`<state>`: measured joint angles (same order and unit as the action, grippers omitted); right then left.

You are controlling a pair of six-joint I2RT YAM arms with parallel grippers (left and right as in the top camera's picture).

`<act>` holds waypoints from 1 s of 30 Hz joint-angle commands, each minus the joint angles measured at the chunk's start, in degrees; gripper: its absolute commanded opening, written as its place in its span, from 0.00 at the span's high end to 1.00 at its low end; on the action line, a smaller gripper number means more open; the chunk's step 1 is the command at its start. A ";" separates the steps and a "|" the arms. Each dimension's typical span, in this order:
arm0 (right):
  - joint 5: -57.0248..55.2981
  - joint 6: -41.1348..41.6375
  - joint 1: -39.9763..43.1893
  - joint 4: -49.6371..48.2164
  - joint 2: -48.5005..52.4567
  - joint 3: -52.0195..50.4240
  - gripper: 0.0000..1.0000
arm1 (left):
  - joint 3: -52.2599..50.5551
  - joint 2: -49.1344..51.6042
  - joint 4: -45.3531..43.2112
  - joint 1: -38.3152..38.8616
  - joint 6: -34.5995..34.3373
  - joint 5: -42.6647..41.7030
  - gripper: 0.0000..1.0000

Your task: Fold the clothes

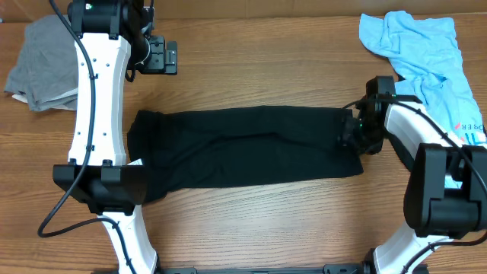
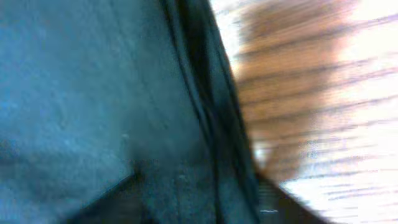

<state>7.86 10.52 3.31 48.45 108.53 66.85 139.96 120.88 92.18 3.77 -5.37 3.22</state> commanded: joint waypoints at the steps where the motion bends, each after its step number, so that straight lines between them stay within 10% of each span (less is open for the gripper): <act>1: 1.46 0.26 0.20 -0.33 -0.02 -3.41 0.91 | 0.66 -0.57 0.13 0.42 1.57 -0.02 0.00; 19: 1.79 1.84 10.93 23.32 -0.22 22.51 0.96 | 0.66 -0.57 -0.98 0.31 1.55 6.43 0.00; 30: 4.22 -0.50 -0.37 26.86 -0.96 25.16 0.96 | 0.66 -0.24 -1.62 0.26 1.05 6.16 0.00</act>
<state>10.35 10.81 7.90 75.22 108.60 90.54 139.96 120.88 90.67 3.77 -5.34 8.64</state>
